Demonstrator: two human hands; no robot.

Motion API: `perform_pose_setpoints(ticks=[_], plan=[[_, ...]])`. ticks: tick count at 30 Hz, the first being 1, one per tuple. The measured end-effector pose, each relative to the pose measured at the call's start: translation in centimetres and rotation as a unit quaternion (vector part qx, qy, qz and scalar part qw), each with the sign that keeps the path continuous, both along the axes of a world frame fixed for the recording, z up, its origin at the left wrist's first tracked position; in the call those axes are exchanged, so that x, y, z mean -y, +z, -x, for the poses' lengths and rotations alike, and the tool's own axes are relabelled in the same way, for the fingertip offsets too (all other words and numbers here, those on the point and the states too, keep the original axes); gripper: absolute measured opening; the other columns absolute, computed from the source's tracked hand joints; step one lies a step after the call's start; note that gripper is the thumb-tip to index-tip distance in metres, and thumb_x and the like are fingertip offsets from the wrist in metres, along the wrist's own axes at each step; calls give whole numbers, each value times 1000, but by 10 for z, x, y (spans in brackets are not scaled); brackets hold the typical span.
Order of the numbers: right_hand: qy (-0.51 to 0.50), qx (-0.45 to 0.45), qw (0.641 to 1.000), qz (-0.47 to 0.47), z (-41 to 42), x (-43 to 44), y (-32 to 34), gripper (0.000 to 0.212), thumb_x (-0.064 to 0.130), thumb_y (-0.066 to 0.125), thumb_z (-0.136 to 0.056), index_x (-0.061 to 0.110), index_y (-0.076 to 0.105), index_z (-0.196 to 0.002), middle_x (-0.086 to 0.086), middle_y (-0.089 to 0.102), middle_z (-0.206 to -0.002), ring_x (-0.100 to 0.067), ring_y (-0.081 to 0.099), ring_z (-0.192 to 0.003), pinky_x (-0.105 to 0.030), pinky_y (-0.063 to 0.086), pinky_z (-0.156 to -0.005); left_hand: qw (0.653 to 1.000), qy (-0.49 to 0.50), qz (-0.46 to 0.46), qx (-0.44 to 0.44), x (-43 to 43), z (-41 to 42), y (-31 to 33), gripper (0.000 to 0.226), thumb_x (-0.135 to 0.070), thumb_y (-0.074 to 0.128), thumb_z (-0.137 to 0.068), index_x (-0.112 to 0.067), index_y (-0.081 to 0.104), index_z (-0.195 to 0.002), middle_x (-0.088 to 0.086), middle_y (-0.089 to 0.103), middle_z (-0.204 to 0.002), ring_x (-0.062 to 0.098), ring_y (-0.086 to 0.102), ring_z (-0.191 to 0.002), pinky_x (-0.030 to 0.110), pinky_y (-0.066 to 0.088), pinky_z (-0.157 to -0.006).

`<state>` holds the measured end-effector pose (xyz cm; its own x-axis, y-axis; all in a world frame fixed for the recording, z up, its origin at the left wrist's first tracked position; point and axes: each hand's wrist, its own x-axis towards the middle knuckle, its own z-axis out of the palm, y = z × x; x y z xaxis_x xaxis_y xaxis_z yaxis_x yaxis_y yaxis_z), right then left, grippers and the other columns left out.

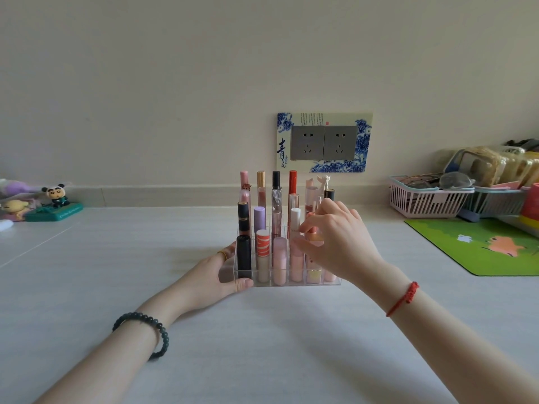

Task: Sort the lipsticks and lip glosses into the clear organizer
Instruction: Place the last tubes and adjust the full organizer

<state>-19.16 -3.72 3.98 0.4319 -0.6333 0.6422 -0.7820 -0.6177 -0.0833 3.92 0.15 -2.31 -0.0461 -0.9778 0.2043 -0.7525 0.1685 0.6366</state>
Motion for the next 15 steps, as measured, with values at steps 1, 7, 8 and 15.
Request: perform_pose_setpoints(ticks=[1,7,8,15], plan=[[6,11,1000,5,0,-1,1,30,48,59,-78,24,68,-94,6,39,-82,-13,37,-82,-27,28,-72,1000,-1,2,1,0,0,0,82,-45,68,-75,-27,26,-143,-19,33,-143,1,31,-132,21,25,-108],[84,130,987,48,6,-9,5,17,30,67,-78,17,70,-89,3,52,-75,-14,47,-70,-28,42,-66,1000,-10,6,-6,-1,0,0,79,-45,69,-75,-29,28,-141,-26,34,-134,-5,33,-127,17,26,-104],[103,172,978,48,13,-7,5,18,27,67,-77,16,69,-92,3,54,-76,-10,49,-68,-23,43,-65,1000,-11,7,-7,-1,0,0,79,-45,68,-75,-29,28,-141,-26,33,-134,-5,33,-127,17,26,-104],[100,264,923,-262,72,21,-26,108,49,69,-51,22,17,-142,2,41,-133,-9,43,-113,-26,37,-96,1000,-13,6,-19,0,1,-1,73,-41,67,-77,-32,29,-139,-27,37,-131,-4,36,-126,16,29,-101]])
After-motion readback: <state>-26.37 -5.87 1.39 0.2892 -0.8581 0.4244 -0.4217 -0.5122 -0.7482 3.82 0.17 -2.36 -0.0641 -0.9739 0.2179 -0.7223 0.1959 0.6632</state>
